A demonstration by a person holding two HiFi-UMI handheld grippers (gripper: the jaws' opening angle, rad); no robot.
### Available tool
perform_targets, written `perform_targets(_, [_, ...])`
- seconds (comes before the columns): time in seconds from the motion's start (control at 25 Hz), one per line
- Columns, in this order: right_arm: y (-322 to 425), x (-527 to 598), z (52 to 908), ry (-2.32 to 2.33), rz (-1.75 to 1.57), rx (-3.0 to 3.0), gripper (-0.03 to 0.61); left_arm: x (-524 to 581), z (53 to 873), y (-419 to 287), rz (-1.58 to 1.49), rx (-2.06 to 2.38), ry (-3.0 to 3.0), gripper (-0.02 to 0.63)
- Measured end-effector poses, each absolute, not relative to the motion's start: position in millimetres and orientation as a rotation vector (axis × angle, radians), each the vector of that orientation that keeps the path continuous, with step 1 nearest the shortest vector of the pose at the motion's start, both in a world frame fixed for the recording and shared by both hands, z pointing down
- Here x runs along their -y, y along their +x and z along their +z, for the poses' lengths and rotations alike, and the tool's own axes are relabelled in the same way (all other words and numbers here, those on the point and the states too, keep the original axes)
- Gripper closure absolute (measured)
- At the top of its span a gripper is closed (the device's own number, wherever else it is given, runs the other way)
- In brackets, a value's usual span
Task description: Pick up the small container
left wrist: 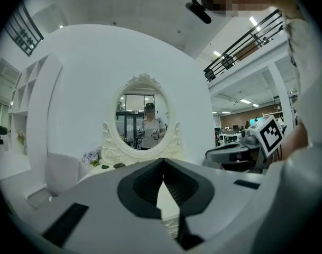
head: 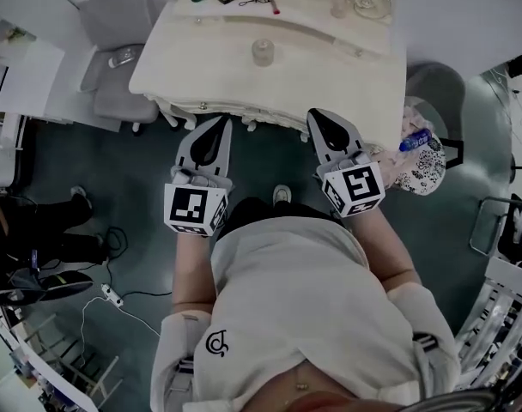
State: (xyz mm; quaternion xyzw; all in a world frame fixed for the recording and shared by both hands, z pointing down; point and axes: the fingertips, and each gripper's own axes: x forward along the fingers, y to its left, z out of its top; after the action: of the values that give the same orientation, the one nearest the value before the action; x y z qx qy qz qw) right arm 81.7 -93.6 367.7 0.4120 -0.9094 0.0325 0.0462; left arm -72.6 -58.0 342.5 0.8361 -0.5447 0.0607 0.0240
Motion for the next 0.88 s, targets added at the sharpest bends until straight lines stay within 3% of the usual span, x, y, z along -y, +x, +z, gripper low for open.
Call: perform_targets(0.88, [49, 253, 441, 1.474, 0.294, 2.567, 0.571, 267, 446, -79, 0.345, 1.173, 2.8, 0.601])
